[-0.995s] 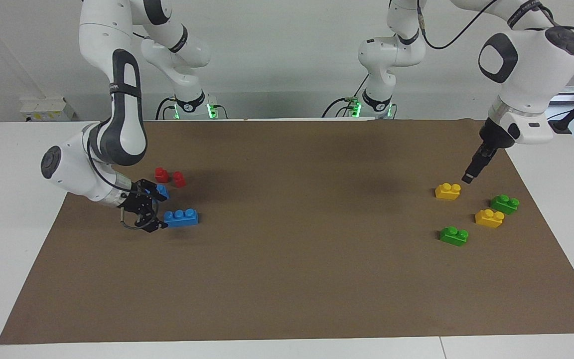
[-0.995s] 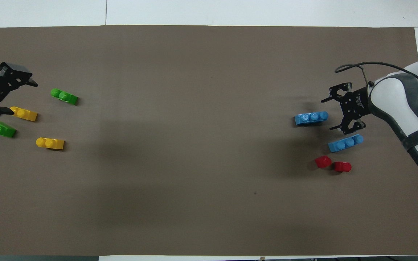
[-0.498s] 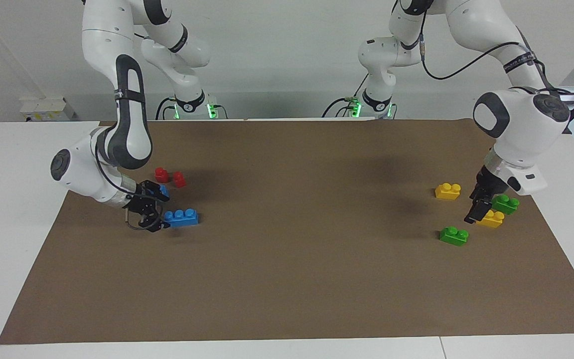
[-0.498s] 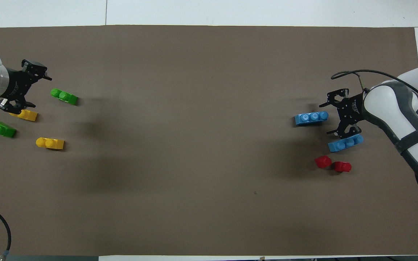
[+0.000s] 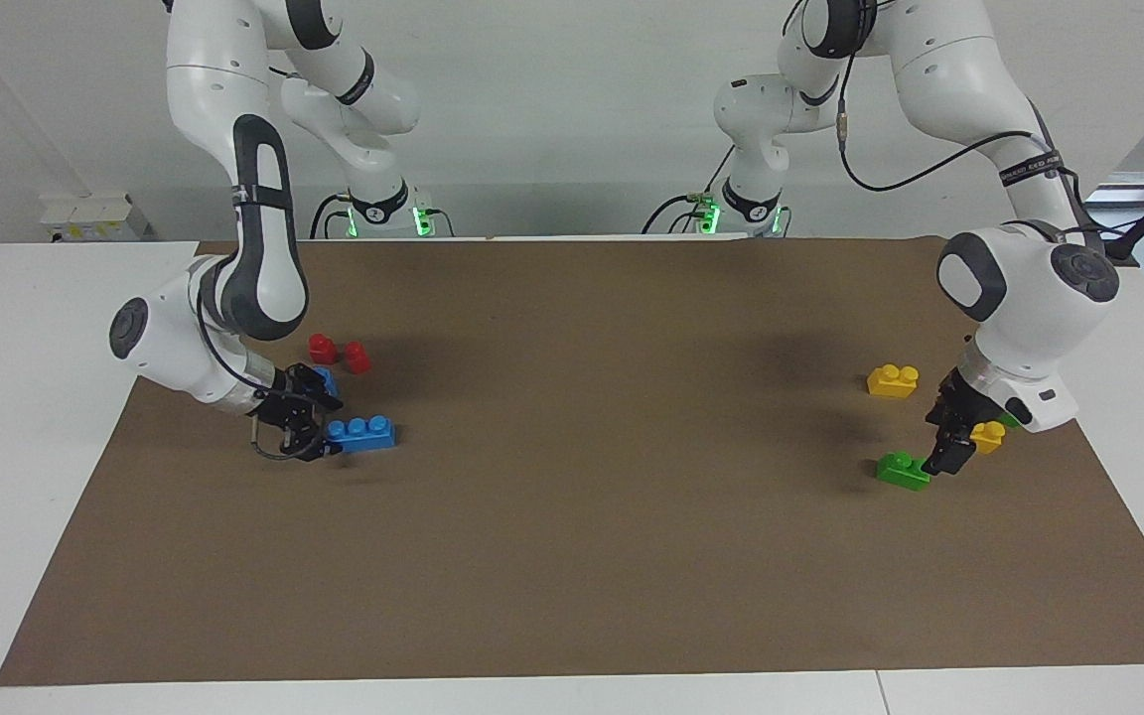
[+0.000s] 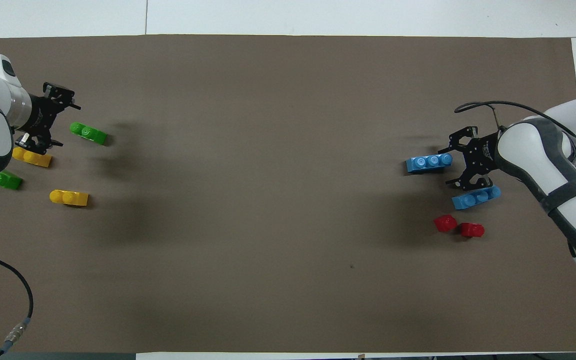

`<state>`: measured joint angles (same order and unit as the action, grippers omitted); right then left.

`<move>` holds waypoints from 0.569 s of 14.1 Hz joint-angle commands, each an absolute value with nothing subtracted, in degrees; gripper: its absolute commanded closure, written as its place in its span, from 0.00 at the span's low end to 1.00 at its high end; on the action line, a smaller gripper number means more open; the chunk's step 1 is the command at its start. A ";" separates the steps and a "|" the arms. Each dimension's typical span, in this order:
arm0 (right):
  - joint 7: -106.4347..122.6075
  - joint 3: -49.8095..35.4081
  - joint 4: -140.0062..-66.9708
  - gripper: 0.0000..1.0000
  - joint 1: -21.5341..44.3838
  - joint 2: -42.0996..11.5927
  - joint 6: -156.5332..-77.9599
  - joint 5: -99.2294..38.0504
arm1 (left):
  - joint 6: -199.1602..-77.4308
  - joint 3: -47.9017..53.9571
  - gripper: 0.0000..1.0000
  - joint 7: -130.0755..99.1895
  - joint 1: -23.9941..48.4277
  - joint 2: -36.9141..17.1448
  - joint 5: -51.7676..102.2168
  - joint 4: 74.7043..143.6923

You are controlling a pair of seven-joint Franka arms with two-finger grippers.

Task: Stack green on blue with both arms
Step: 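Close the right gripper on the blue brick while the left gripper grasps the green brick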

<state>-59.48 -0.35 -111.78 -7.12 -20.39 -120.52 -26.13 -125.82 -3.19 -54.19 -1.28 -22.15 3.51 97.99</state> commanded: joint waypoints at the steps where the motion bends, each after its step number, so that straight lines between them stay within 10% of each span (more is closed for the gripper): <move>1: -58.98 -0.79 -113.03 0.51 -7.56 -19.51 -121.73 -27.60 | -127.70 -2.99 0.00 -55.55 -2.02 -24.26 4.57 96.24; 4: -58.89 -0.79 -112.15 0.96 -7.82 -19.60 -120.94 -27.51 | -130.16 -2.99 0.00 -55.72 -2.02 -25.92 4.40 96.50; 8: -57.04 -0.88 -108.47 1.00 -7.21 -19.95 -119.72 -27.60 | -132.27 -2.99 0.00 -57.47 -2.11 -26.19 4.39 99.40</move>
<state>-58.52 -0.39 -110.60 -7.11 -20.26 -120.52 -26.14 -130.03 -3.20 -56.04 -1.76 -25.99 3.54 97.99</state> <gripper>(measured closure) 0.652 0.000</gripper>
